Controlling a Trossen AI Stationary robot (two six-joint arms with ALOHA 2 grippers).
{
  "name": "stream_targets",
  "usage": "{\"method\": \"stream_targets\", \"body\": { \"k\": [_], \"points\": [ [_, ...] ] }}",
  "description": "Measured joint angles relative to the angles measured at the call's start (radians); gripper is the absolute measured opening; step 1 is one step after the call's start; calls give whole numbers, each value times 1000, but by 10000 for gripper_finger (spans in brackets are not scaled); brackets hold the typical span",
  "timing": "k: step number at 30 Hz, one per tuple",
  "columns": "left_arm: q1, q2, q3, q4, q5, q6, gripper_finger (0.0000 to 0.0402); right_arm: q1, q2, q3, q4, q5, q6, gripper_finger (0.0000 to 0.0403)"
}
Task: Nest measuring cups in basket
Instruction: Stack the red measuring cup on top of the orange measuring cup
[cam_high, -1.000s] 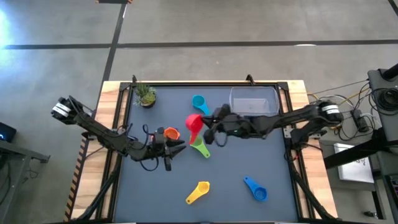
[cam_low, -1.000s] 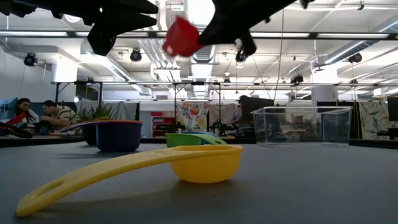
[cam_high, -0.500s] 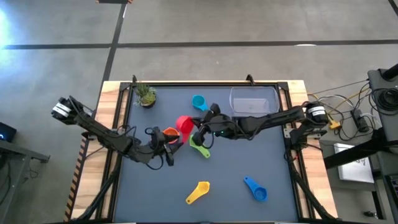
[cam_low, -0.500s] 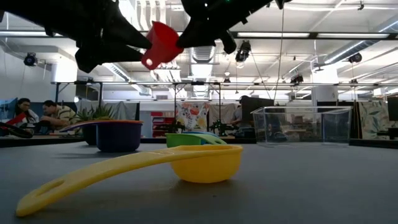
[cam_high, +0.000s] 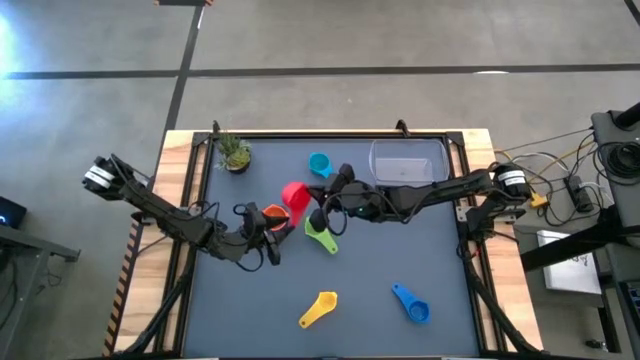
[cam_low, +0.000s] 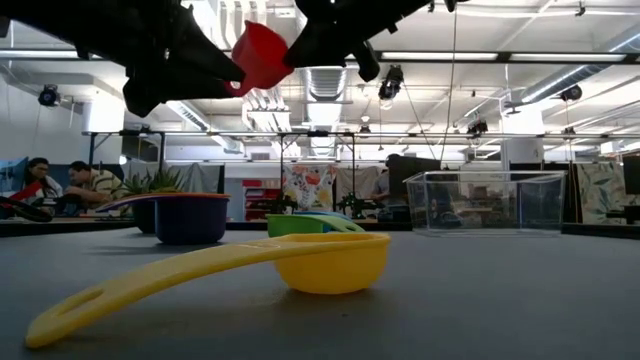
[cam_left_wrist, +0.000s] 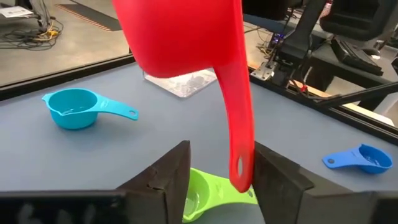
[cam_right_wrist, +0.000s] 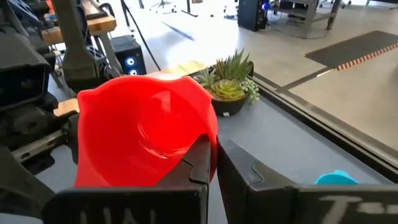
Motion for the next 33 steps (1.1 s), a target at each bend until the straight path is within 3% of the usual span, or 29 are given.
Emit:
{"method": "stream_targets", "body": {
  "k": [8, 16, 22, 28, 33],
  "points": [
    [0, 0, 0, 1, 1, 27, 10, 0, 0, 0, 16, 3, -7, 8],
    [0, -1, 0, -3, 27, -12, 1, 0, -9, -1, -18, -1, -103, 21],
    [-11, -11, 4, -9, 62, -40, 0, 0, -87, 20, -246, 5, -168, 74],
    [-8, -93, 5, -107, 289, -119, 0, 22, -219, -13, -447, 8, -164, 133],
    [-12, -197, 0, -284, 368, -287, 0, 69, -344, -148, -405, 8, -142, 151]
  ]
}}
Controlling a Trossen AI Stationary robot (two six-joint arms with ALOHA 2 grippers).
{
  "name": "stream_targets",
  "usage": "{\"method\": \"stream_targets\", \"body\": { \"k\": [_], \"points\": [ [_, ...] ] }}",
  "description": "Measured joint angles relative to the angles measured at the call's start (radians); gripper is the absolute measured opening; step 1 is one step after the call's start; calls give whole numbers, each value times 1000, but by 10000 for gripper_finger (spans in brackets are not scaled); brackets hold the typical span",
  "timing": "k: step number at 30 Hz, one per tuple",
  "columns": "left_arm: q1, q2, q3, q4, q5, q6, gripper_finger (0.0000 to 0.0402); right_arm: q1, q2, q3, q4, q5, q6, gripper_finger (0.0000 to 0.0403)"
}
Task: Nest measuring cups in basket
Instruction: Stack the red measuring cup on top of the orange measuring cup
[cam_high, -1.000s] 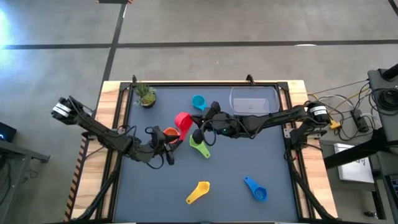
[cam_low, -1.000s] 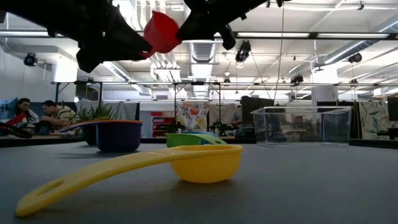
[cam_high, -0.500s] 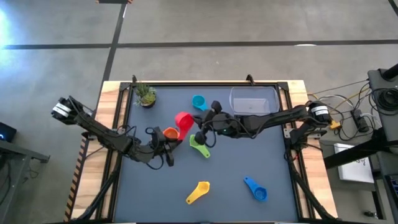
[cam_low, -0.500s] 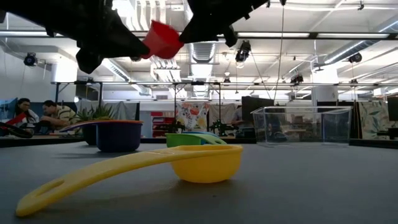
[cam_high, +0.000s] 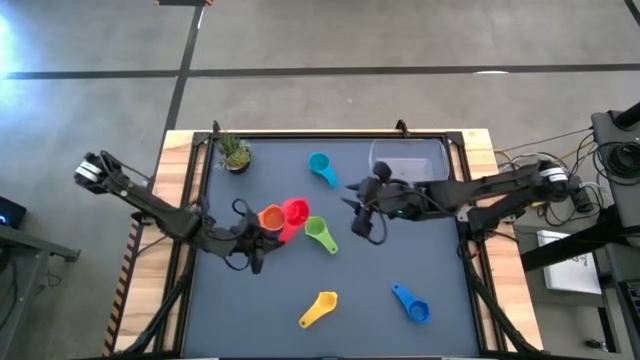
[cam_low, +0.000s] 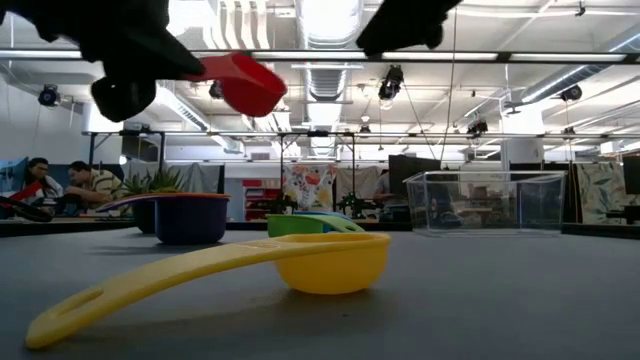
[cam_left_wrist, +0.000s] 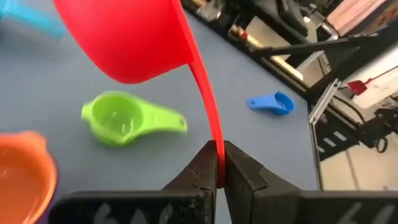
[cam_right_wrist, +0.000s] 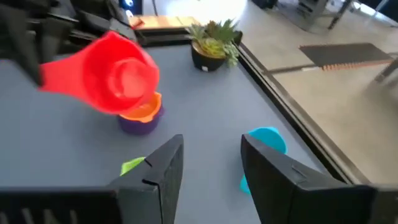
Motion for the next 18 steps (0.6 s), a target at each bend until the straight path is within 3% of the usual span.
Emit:
{"method": "stream_targets", "body": {
  "k": [10, 18],
  "points": [
    [0, -239, -258, 23, 15, -291, 0, 66, -198, -340, 278, -4, 64, 137],
    [0, -390, -417, 107, 4, -463, 0, 85, -232, -449, 359, -7, 71, 141]
  ]
}}
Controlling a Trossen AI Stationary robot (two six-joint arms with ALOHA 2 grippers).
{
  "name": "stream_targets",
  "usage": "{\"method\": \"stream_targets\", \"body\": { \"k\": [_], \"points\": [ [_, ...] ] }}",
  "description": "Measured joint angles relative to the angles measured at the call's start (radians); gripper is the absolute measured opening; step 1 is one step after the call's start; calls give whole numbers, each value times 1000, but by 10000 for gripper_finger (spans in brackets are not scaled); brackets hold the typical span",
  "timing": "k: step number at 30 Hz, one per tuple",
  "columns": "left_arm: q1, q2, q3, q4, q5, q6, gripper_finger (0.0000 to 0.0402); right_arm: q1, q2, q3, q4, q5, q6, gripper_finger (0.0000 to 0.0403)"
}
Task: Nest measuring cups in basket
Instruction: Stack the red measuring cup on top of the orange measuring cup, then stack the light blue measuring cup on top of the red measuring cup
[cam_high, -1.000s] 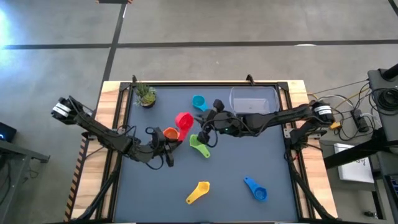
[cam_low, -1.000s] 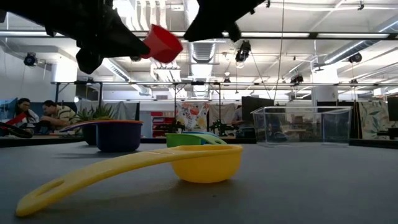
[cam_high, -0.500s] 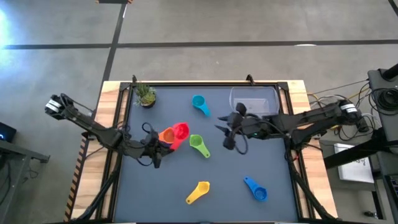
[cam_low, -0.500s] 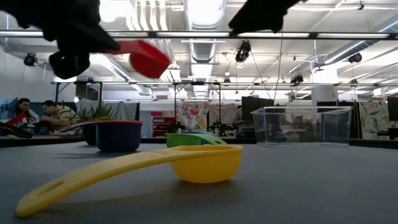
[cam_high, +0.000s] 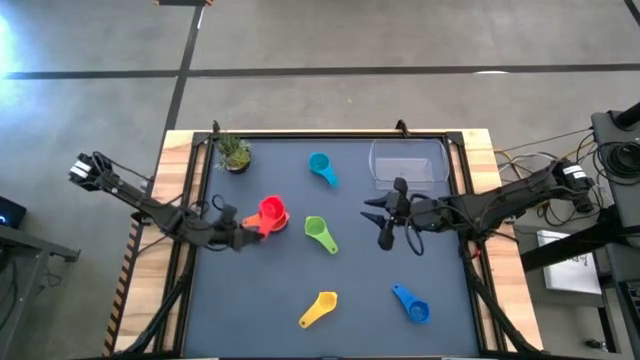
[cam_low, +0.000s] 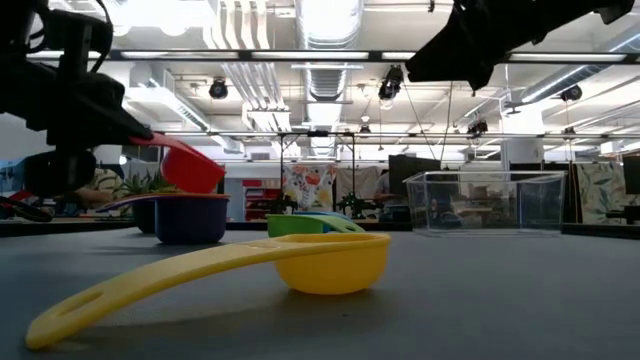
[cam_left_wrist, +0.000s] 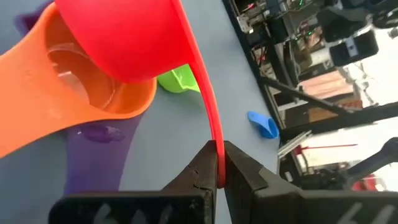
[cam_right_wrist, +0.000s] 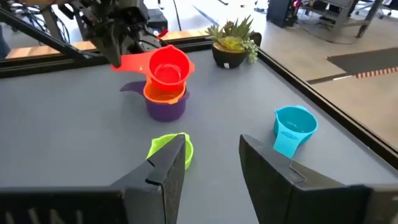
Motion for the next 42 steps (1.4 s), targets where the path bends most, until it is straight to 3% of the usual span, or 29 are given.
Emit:
{"method": "stream_targets", "body": {
  "k": [8, 16, 22, 25, 29, 32, 34, 38, 42],
  "points": [
    [0, -31, -4, -14, 34, 11, 7, 0, 6, -5, 10, 0, -13, 137],
    [0, -10, 8, -26, 57, 11, 71, 0, 15, -5, 11, 0, -24, 148],
    [0, -25, 34, -63, 147, 12, 123, 0, 15, -5, 11, 0, -19, 151],
    [0, -43, 90, -200, 195, 8, 139, 0, 15, -5, 11, 0, -16, 151],
    [0, -49, 254, -600, 204, -43, 143, 0, 16, -5, 10, 0, -5, 151],
    [0, -24, 422, -926, 143, -85, 143, 0, 17, -4, 10, 0, 2, 151],
    [0, 5, 530, -1057, 60, -83, 143, 0, 18, -4, 9, 0, 9, 151],
    [0, 94, 694, -1115, -81, 61, 143, 0, 18, -4, 9, 0, 11, 151],
    [0, 232, 792, -1116, -128, 183, 143, 0, 18, -4, 7, 0, 19, 151]
  ]
}}
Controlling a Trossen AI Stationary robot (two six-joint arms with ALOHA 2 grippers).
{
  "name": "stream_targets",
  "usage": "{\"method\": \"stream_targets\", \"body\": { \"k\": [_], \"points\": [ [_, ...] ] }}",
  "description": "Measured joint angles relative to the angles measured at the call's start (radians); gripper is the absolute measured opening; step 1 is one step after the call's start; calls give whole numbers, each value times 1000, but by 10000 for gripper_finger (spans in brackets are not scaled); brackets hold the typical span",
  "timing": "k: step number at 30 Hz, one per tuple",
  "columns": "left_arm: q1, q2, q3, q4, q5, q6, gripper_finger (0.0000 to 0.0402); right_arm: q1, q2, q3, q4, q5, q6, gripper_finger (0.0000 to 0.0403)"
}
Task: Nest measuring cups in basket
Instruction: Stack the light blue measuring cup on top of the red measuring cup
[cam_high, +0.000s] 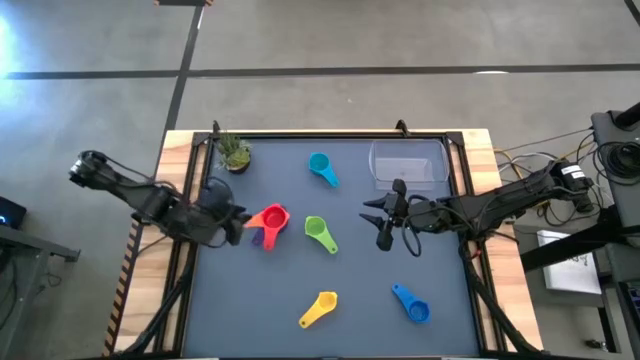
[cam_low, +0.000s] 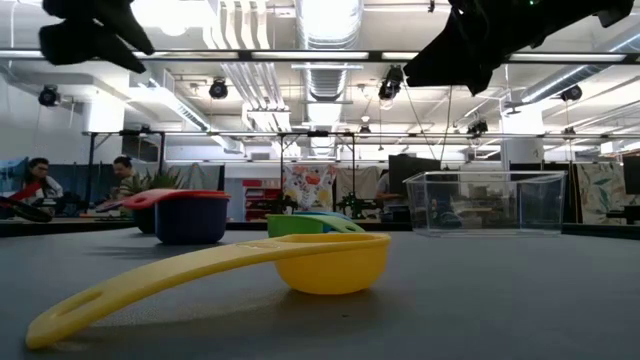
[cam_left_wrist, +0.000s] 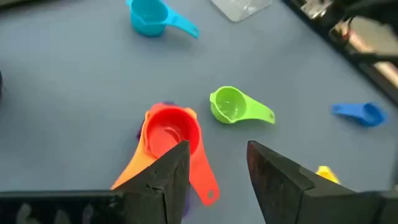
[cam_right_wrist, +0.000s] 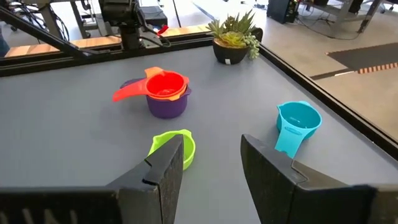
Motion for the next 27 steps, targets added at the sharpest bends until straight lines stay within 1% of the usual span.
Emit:
{"method": "stream_targets", "body": {
  "k": [7, 10, 12, 16, 24, 27],
  "points": [
    [6, 263, 94, -10, -1, 85, 143, 0, 0, 0, -6, 0, -1, 151],
    [25, 346, 137, -14, 0, 129, 143, 0, 0, 0, -9, -1, 0, 151],
    [38, 386, 162, -19, 26, 166, 143, 5, 0, 0, -21, -1, -1, 151],
    [66, 421, 184, -53, 77, 189, 140, 5, 0, 0, -62, -1, 0, 151],
    [81, 385, 139, -43, 71, 184, 111, 5, 0, 0, -132, 0, 20, 151],
    [80, 376, 110, -17, 47, 173, 99, 5, 1, 0, -180, 8, 19, 151]
  ]
}}
